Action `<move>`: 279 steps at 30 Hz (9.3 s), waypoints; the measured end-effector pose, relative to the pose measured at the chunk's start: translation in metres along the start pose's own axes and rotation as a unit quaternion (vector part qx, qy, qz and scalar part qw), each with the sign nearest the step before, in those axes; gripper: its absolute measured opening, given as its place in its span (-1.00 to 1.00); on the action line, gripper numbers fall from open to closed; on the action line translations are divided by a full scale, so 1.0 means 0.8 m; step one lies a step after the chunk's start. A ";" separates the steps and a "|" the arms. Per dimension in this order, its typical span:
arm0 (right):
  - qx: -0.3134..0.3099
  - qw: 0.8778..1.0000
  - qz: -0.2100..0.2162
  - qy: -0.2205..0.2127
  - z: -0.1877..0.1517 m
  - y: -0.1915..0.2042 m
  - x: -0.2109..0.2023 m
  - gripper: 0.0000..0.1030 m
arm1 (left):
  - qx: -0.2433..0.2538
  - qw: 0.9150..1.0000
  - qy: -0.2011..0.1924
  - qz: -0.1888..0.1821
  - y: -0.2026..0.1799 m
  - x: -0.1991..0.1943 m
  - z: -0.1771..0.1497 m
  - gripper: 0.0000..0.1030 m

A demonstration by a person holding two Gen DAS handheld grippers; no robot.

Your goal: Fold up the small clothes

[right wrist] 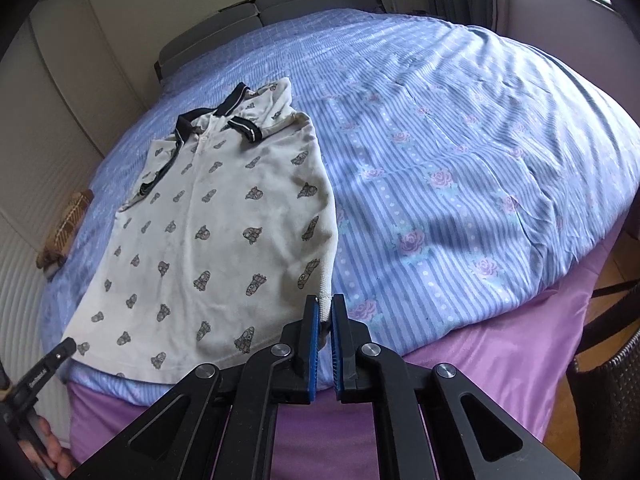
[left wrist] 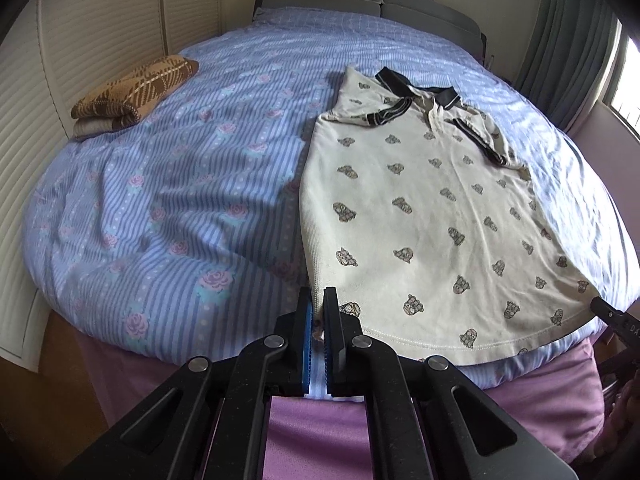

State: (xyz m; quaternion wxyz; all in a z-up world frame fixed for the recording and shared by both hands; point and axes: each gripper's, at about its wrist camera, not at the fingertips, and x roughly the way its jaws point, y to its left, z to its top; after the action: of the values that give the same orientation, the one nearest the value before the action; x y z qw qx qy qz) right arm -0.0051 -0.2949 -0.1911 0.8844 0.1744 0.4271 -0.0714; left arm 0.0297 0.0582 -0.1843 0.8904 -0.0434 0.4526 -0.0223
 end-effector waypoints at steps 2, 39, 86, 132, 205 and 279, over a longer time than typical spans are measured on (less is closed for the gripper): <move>0.004 1.000 0.004 -0.008 0.005 0.000 -0.006 -0.87 | -0.005 1.000 -0.004 -0.005 0.000 -0.006 0.006 -0.87; 0.039 0.985 0.063 -0.157 0.299 0.062 0.064 -0.87 | -0.055 0.985 -0.158 -0.038 -0.024 0.081 0.332 -0.87; -0.019 0.996 -0.007 -0.089 0.343 0.109 0.270 -0.01 | 0.074 0.993 -0.082 -0.047 -0.104 0.258 0.356 0.04; -0.103 0.993 -0.021 -0.062 0.386 0.176 0.308 0.02 | 0.074 0.996 -0.051 0.007 -0.066 0.354 0.463 0.01; -0.164 0.986 -0.041 -0.013 0.385 0.201 0.363 0.02 | 0.086 0.995 -0.040 -0.029 -0.071 0.360 0.439 0.01; -0.074 0.996 0.026 -0.034 0.365 0.145 0.323 0.02 | 0.340 0.935 0.014 -0.104 -0.098 0.366 0.453 -0.65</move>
State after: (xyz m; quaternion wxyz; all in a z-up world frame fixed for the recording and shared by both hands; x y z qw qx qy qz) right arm 0.4019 -0.2889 -0.1963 0.9103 0.1173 0.3964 -0.0228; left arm 0.4948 -0.0223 -0.1993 0.8380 0.2152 0.4238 -0.2681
